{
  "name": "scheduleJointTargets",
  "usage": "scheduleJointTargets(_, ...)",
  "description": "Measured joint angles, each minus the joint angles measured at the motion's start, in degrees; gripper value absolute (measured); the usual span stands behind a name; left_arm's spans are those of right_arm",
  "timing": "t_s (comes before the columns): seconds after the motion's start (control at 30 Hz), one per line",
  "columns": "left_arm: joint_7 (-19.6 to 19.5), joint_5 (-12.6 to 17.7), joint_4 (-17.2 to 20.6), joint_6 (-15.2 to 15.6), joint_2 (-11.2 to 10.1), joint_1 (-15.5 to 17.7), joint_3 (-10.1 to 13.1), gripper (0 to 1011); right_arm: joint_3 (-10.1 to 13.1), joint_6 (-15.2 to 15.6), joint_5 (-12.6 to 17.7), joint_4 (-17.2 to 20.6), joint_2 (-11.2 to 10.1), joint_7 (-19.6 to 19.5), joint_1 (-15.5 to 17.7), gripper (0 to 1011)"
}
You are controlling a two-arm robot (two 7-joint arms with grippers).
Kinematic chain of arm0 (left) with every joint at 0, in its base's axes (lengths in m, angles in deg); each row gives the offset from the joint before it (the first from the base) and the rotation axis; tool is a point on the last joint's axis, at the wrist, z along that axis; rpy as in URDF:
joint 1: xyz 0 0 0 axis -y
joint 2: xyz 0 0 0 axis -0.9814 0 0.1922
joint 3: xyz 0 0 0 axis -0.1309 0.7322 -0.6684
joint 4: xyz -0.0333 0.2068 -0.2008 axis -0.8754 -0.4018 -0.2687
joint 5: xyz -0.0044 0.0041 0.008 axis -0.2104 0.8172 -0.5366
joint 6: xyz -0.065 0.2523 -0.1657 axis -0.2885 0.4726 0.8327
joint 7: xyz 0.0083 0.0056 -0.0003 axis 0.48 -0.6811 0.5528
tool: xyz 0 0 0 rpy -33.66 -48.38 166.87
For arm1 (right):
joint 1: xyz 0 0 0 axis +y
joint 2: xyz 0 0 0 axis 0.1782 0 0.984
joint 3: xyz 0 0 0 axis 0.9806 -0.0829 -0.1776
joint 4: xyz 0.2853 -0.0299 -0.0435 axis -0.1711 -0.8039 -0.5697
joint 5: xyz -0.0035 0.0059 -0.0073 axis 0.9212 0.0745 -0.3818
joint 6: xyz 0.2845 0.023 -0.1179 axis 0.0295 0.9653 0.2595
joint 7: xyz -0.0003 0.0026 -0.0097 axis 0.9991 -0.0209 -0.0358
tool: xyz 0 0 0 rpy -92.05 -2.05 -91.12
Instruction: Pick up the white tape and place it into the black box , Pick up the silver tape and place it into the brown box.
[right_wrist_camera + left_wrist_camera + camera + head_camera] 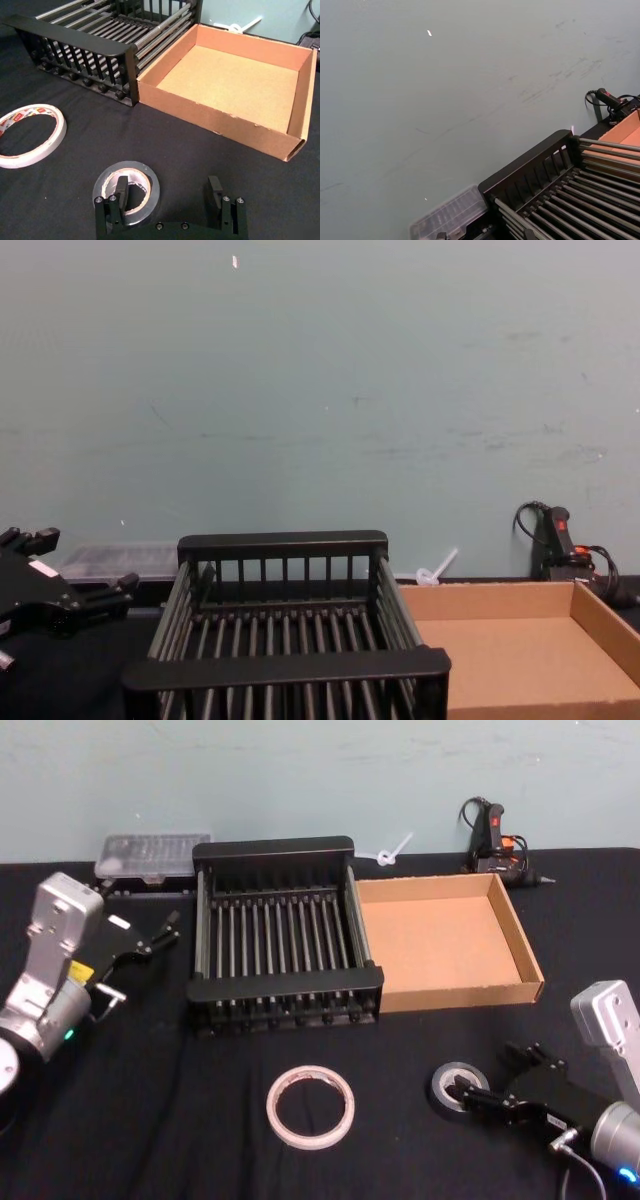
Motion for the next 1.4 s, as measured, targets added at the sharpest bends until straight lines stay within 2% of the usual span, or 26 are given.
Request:
scheduleJointTargets(0.4,0.0,0.0,0.0,0.0,0.0,-0.01,0.0,1001,-0.03,-0.1,-0.03,0.02,-0.03,-0.03,0.04,1000)
scheduleJointTargets(0.63,0.0,0.0,0.0,0.0,0.0,-0.01,0.0,1001,-0.07,-0.13,0.08,0.05,-0.05,-0.07,0.07,857)
scheduleJointTargets(1.1,0.0,0.0,0.0,0.0,0.0,-0.01,0.0,1001,-0.07,-0.14,0.17,0.11,-0.1,-0.14,0.14,414)
scheduleJointTargets(1.13,0.0,0.0,0.0,0.0,0.0,0.0,0.0,1001,-0.06,-0.14,0.19,0.11,-0.1,-0.15,0.14,358)
scheduleJointTargets(1.17,0.0,0.0,0.0,0.0,0.0,0.0,0.0,1001,-0.07,-0.14,0.19,0.11,-0.1,-0.16,0.14,358)
scheduleJointTargets(1.27,0.0,0.0,0.0,0.0,0.0,0.0,0.01,1001,-0.06,-0.14,0.22,0.11,-0.1,-0.17,0.15,228)
scheduleJointTargets(1.4,0.0,0.0,0.0,0.0,0.0,-0.01,0.0,1001,-0.06,-0.14,0.23,0.11,-0.1,-0.19,0.14,133)
